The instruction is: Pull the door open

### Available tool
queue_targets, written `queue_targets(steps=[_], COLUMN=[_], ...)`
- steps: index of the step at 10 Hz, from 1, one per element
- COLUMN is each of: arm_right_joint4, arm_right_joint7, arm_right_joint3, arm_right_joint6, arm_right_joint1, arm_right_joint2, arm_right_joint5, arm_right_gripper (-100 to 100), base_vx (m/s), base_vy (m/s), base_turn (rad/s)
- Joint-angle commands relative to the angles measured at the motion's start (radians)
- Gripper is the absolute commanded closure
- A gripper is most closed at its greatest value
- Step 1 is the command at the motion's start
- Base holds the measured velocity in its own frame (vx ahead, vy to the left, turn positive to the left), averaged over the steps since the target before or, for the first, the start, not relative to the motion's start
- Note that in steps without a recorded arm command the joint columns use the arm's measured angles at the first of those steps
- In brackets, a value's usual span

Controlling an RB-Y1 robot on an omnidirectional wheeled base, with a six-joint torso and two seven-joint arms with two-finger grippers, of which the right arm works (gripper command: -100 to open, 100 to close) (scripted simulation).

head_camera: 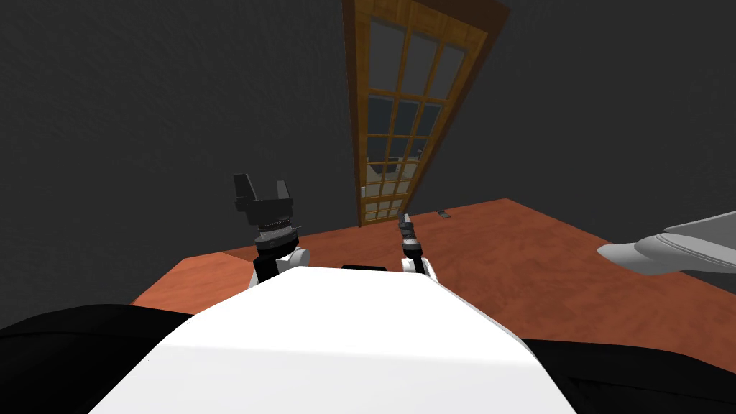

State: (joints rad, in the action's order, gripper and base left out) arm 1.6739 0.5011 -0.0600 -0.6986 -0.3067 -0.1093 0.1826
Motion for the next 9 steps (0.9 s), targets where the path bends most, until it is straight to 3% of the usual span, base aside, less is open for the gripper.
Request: queue_targets(steps=[1, 9], arm_right_joint4=[-0.038, -0.226], arm_right_joint7=[0.025, 0.143], arm_right_joint3=[0.000, -0.005], arm_right_joint6=[-0.011, -0.061], arm_right_joint1=[0.013, 0.074], arm_right_joint2=[-0.008, -0.037], arm_right_joint5=[0.004, 0.024], arm_right_gripper=[-100, -100], base_vx=[0.108, 0.099], base_vy=[0.092, 0.075], base_turn=[-0.006, -0.009])
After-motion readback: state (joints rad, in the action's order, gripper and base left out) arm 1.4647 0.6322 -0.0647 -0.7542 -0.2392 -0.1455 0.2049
